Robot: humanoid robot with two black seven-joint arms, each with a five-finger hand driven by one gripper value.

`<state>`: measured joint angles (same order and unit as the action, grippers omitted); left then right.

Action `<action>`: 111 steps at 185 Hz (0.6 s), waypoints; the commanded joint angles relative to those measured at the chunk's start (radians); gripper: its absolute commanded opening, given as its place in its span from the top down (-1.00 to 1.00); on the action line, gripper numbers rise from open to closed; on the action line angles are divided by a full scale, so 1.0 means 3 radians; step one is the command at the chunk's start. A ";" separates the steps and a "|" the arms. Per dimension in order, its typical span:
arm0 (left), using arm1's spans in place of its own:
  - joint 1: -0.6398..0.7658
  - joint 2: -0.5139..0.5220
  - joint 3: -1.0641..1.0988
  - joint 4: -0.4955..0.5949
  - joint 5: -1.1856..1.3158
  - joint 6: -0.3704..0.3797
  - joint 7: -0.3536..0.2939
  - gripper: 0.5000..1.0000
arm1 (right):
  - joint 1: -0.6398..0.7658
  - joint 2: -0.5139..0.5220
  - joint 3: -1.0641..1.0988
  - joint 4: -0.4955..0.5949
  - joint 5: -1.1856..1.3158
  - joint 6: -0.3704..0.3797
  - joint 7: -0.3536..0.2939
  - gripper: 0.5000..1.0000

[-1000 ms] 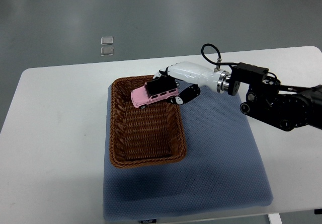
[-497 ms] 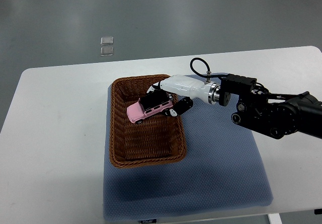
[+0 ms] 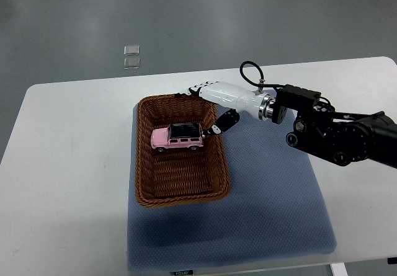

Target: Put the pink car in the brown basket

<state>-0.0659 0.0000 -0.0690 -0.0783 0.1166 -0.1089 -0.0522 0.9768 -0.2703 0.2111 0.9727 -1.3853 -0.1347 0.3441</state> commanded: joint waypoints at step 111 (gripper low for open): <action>0.0000 0.0000 0.0000 -0.0005 0.0000 0.0000 0.0000 -1.00 | -0.0633 -0.0014 0.1424 -0.0548 0.3258 -0.0093 -0.0324 -0.60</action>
<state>-0.0659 0.0000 -0.0691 -0.0795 0.1166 -0.1089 -0.0522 0.8031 -0.2652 0.6297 0.8178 -0.5614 -0.1644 0.2526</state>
